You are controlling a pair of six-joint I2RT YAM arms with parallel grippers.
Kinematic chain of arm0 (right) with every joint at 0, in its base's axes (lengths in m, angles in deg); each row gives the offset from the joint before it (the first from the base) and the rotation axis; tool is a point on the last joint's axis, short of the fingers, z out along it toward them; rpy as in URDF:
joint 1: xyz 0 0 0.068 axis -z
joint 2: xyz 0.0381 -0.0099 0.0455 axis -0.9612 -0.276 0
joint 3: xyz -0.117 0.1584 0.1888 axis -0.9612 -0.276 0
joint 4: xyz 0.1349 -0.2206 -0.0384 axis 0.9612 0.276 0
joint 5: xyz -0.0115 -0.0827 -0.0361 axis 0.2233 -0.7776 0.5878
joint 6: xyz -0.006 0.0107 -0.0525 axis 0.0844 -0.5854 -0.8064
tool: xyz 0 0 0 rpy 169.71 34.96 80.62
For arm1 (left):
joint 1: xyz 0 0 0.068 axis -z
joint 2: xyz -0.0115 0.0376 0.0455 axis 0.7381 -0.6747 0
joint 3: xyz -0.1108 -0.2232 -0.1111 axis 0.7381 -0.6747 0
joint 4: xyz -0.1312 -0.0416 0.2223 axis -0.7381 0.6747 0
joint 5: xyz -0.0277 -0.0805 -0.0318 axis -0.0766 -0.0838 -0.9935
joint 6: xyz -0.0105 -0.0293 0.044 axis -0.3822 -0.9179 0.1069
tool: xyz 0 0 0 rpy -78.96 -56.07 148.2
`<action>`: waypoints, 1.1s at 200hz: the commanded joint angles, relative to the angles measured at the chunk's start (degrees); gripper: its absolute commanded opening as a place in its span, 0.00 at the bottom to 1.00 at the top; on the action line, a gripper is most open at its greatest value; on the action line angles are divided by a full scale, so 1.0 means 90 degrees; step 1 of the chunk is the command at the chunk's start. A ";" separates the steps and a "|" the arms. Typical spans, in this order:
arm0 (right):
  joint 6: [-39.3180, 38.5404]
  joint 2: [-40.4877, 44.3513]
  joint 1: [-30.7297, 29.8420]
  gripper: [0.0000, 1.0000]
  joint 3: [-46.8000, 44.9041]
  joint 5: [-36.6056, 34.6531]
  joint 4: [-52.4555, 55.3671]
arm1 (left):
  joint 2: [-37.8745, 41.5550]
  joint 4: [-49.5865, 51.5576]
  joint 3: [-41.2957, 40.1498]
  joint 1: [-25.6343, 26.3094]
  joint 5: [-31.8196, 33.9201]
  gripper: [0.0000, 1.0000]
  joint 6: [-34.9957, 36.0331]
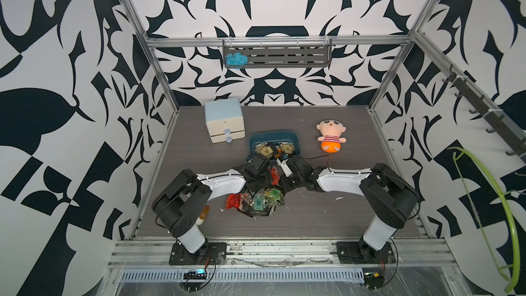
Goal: Put the tea bags into the storage box
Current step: Pick up the tea bag from the center of the board, then place the tea bag in the storage box.
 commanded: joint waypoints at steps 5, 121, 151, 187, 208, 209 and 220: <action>0.0026 0.0678 -0.0039 0.24 -0.0292 -0.0732 -0.0419 | 0.0472 0.0330 0.0010 -0.0012 0.0105 0.00 0.0112; 0.0553 0.2414 -0.0025 0.41 -0.1506 -0.3363 -0.0934 | 0.2450 0.1382 0.0561 0.0107 0.0803 0.00 0.0679; 0.0527 0.2373 -0.0018 0.42 -0.1529 -0.3201 -0.1075 | 0.1715 0.1670 0.1528 0.0013 0.0973 0.00 0.1266; 0.0469 0.2243 -0.0010 0.42 -0.1439 -0.3171 -0.1018 | 0.0414 0.1949 0.2837 -0.0311 0.0612 0.00 0.1699; 0.0465 0.2222 0.0056 0.42 -0.1414 -0.3171 -0.1004 | -0.0302 0.1899 0.3364 -0.0455 0.0259 0.00 0.1760; 0.0466 0.2222 0.0057 0.42 -0.1417 -0.3170 -0.1006 | -0.0338 0.1895 0.3388 -0.0458 0.0241 0.00 0.1761; 0.0465 0.2221 0.0085 0.43 -0.1429 -0.3134 -0.1040 | -0.0677 0.1867 0.3653 -0.0485 0.0067 0.00 0.1790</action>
